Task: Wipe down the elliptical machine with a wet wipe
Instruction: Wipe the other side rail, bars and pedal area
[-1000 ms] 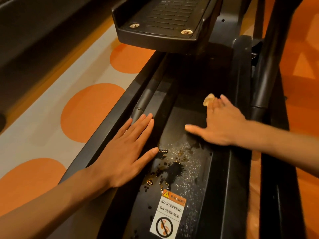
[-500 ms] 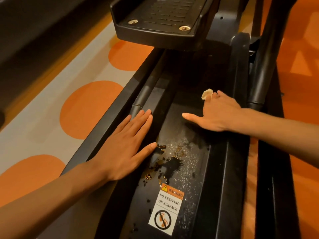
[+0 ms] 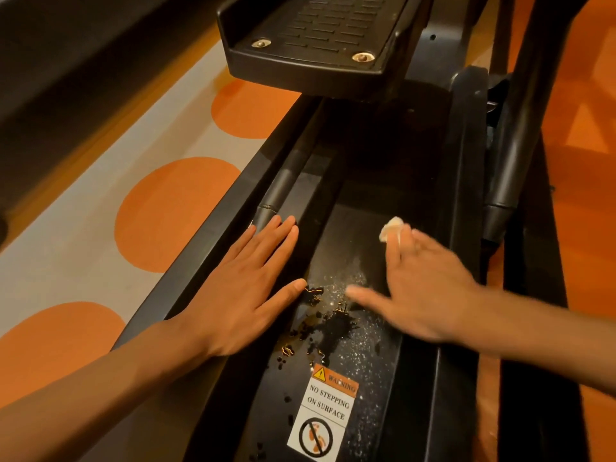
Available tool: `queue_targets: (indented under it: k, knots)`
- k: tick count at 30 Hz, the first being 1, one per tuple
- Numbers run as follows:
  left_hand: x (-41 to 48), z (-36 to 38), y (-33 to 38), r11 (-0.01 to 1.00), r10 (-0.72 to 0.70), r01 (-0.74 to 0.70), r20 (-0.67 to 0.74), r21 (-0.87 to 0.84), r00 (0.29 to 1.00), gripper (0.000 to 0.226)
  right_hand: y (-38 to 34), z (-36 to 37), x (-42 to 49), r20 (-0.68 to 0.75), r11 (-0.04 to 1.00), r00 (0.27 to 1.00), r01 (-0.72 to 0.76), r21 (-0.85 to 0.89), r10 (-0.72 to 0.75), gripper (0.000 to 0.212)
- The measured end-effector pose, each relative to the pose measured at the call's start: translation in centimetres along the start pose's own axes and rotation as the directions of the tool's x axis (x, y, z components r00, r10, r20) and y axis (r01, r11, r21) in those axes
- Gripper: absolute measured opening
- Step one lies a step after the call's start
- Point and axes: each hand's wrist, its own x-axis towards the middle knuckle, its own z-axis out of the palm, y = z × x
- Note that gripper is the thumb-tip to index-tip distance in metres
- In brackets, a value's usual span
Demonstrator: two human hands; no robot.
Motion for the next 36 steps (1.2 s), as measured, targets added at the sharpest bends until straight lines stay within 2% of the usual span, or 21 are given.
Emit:
queue_targets:
  k: [3, 6, 8, 10, 11, 14, 16, 18, 21, 22, 23, 25, 28, 30, 33, 36]
  knots:
    - [-0.1, 0.0, 0.0, 1.000, 0.003, -0.003, -0.006, 0.000, 1.000, 0.075, 2.8, -1.3, 3.6, -0.139, 0.988, 0.979, -0.142, 0.060, 0.149, 0.121]
    - [-0.1, 0.0, 0.0, 1.000, 0.003, -0.003, -0.009, -0.002, 1.000, 0.075, 1.9, -1.2, 2.9, -0.046, 0.978, 0.982, -0.179, 0.103, 0.184, 0.116]
    - [0.0, 0.0, 0.0, 1.000, 0.000, 0.000, -0.016, -0.009, 1.000, 0.075, -1.1, -0.3, -0.3, -0.002, 0.998, 0.998, -0.058, 0.019, 0.059, 0.118]
    - [0.0, 0.0, -0.1, 1.000, 0.001, -0.002, -0.026, -0.015, 1.000, 0.075, -3.9, 1.5, -3.8, 0.010, 0.994, 0.994, 0.108, 0.027, -0.108, 0.117]
    - [0.0, 0.0, -0.1, 1.000, 0.001, -0.002, -0.030, -0.018, 1.000, 0.075, -4.7, 2.7, -5.1, -0.039, 0.986, 0.986, 0.163, 0.039, -0.161, 0.118]
    - [0.0, 0.2, -0.2, 0.999, 0.001, -0.002, -0.038, -0.033, 0.999, 0.076, -5.7, 5.4, -6.9, -0.259, 0.968, 0.950, 0.212, 0.136, -0.172, 0.108]
    - [0.0, 0.3, -0.2, 0.999, 0.002, -0.003, -0.033, -0.037, 0.999, 0.076, -4.7, 4.0, -6.1, -0.176, 0.963, 0.963, 0.230, 0.140, -0.204, 0.113]
    - [0.0, 0.2, -0.2, 0.999, -0.001, -0.001, -0.030, -0.043, 1.000, 0.077, -1.9, 1.9, -3.6, -0.067, 0.988, 0.991, 0.124, 0.091, -0.118, 0.118]
    - [0.0, 0.1, -0.2, 0.999, 0.001, -0.003, -0.029, -0.050, 1.000, 0.076, 2.2, -0.3, 0.8, -0.134, 0.987, 0.983, -0.109, 0.121, 0.125, 0.118]
    - [-0.1, 0.1, -0.2, 0.999, 0.002, -0.003, -0.031, -0.050, 1.000, 0.076, 2.5, -0.5, 1.2, -0.144, 0.985, 0.978, -0.133, 0.110, 0.148, 0.113]
    - [-0.1, 0.1, -0.2, 0.999, 0.001, -0.003, -0.029, -0.048, 1.000, 0.076, 2.3, -0.7, 1.3, -0.116, 0.987, 0.983, -0.132, 0.096, 0.143, 0.111]
    - [0.0, 0.2, -0.1, 0.999, 0.001, -0.002, -0.025, -0.043, 1.000, 0.075, -0.1, -0.2, -0.7, 0.029, 0.996, 0.996, -0.081, 0.030, 0.080, 0.114]
    - [0.0, 0.2, -0.3, 0.999, -0.004, 0.002, -0.034, -0.049, 0.999, 0.075, -5.0, 0.2, -6.3, 0.232, 0.989, 0.963, 0.144, -0.024, -0.134, 0.117]
    - [0.0, 0.1, -0.3, 0.998, -0.005, 0.002, -0.039, -0.063, 0.999, 0.075, -6.6, 0.8, -8.6, 0.306, 0.971, 0.923, 0.240, 0.012, -0.232, 0.119]
    - [0.0, 0.2, -0.2, 0.997, -0.004, 0.001, -0.039, -0.078, 0.999, 0.075, -6.7, 0.5, -8.9, 0.312, 0.962, 0.915, 0.273, -0.010, -0.256, 0.119]
    - [0.0, 0.2, -0.2, 0.997, -0.006, 0.004, -0.032, -0.079, 0.999, 0.075, -4.1, -0.6, -6.5, 0.208, 0.992, 0.970, 0.124, 0.003, -0.121, 0.119]
